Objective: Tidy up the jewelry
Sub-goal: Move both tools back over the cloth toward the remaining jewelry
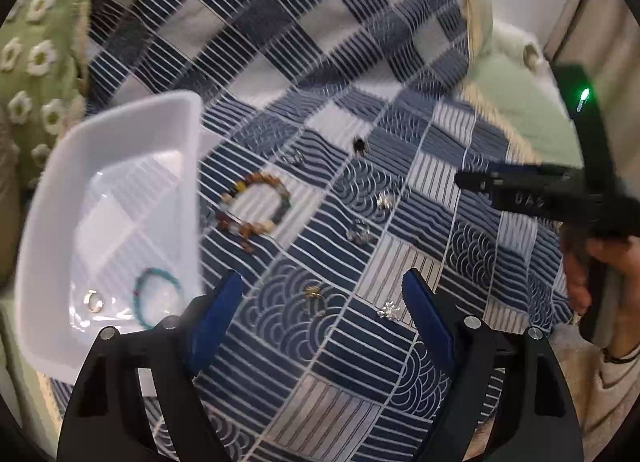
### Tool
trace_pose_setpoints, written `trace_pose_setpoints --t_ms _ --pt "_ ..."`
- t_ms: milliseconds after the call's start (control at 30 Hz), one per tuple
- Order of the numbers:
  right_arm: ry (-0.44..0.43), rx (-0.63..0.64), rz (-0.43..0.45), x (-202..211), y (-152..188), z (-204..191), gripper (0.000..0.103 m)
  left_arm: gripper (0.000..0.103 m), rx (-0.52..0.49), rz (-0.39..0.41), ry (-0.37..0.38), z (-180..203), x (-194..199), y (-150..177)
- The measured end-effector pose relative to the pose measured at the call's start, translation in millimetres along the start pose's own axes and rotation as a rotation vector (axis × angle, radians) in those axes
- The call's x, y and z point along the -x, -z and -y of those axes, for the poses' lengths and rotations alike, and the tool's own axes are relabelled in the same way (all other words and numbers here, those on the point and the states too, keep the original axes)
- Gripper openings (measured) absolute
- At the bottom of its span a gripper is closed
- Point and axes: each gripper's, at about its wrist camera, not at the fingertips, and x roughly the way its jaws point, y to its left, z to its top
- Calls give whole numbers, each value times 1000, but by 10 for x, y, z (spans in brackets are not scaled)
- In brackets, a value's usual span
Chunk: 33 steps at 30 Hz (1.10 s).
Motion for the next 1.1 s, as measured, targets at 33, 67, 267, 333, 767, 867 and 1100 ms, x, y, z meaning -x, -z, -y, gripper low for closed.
trace_pose_setpoints --t_ms 33,67,267,333,767,867,1100 --pt "-4 3 -6 -16 -6 -22 63 77 7 -15 4 13 -56 -5" --pt "-8 8 -14 -44 0 -44 63 77 15 -31 17 32 -131 -20" --pt "-12 14 -35 -76 39 -64 63 77 21 -94 -16 78 -424 27" --pt "-20 11 -37 -74 41 -67 63 78 -10 -105 -71 110 -515 35" --pt "-11 30 -42 -88 47 -116 67 74 -69 -116 -95 176 -536 82" --pt "-14 33 -46 -97 43 -123 67 68 -55 -130 -34 204 -524 90" --pt "-12 38 -51 -109 51 -134 68 67 -28 -169 -31 168 -633 113"
